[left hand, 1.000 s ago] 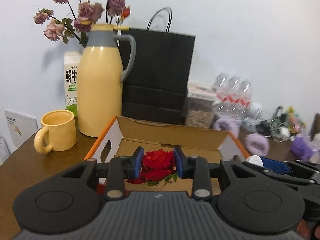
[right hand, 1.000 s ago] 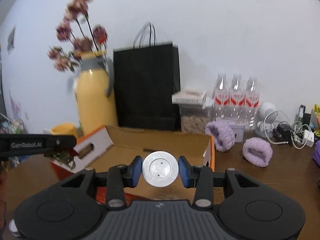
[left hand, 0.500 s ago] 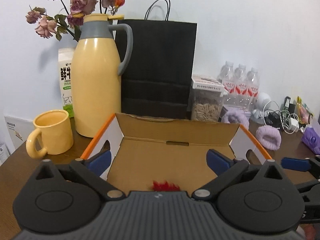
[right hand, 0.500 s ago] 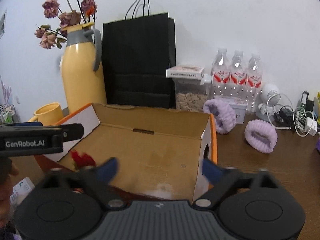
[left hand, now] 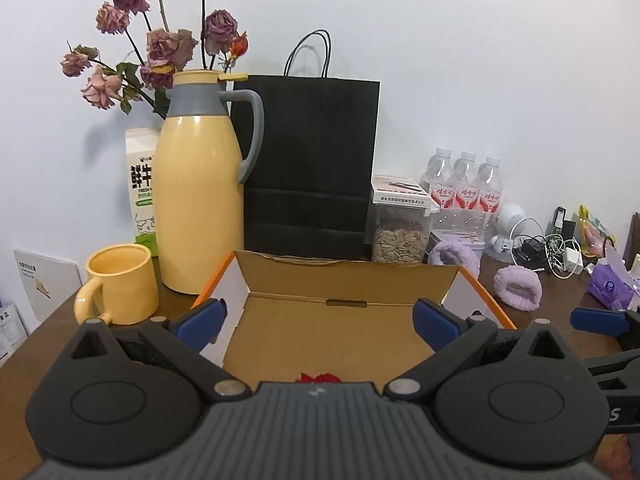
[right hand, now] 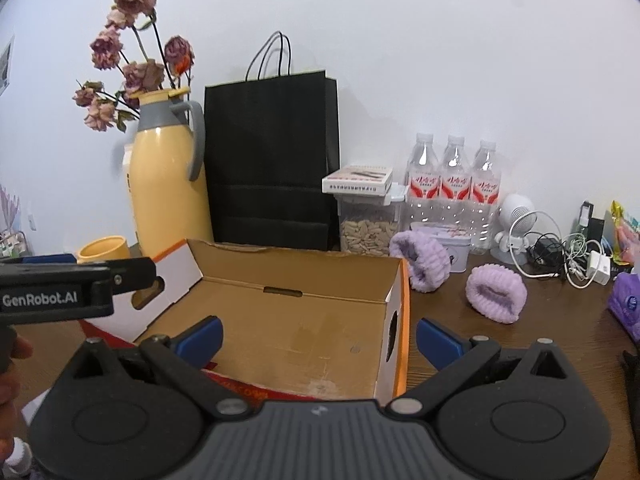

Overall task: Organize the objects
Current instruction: 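Carry the puck and rose into the cardboard box and open both tools, then grasp the black braided cable with the right tool while the left tool grasps the white bottle cap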

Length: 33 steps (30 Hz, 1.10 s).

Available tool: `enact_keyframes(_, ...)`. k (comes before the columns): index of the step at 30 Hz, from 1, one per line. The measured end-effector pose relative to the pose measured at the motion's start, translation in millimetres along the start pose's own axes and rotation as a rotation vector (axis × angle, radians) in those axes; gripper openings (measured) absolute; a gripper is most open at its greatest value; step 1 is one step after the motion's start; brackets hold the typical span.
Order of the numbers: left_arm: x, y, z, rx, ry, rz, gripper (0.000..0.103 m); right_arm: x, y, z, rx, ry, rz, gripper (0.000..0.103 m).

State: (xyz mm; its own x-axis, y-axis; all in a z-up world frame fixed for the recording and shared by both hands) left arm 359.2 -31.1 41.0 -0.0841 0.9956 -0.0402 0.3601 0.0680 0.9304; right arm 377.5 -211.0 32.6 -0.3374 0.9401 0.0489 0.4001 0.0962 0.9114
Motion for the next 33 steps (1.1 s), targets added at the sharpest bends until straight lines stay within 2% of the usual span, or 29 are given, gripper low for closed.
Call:
enact_keyframes(9, 15.4, -1.4, -47.6, -0.002, 0.007, -0.012, 0.103, 10.1, -0.6, -58.1, -0.047, -0.004, -0.026, 0.103)
enact_keyframes(17, 32.5, -21.2, -88.8, 0.02, 0.011, 0.017, 0.103, 18.7, -28.6, -103.4, -0.032, 0.001, -0.044, 0.103)
enact_keyframes(24, 56.7, -55.7, -114.5, 0.078, 0.032, 0.032, 0.103, 22.6, -71.6, -131.2, 0.026, -0.002, -0.054, 0.103)
enact_keyframes(33, 83.8, -101.7, -136.2, 0.162, 0.067, 0.048, 0.103, 32.3, -132.6, -149.6, 0.155, 0.026, -0.069, 0.103)
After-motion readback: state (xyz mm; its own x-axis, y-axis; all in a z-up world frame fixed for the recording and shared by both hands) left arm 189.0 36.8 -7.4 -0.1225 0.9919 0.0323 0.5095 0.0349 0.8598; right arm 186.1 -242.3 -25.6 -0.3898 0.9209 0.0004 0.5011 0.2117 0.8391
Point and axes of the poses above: each gripper's, at about its wrist camera, not at the fingertips, and z roughly the way its jaws point, x to its left, y to its top, the point moved 9 cm from there along z, roughly the way its jaws point, and after that the axes turned 3 degrees about y, right-handed, at the moved point
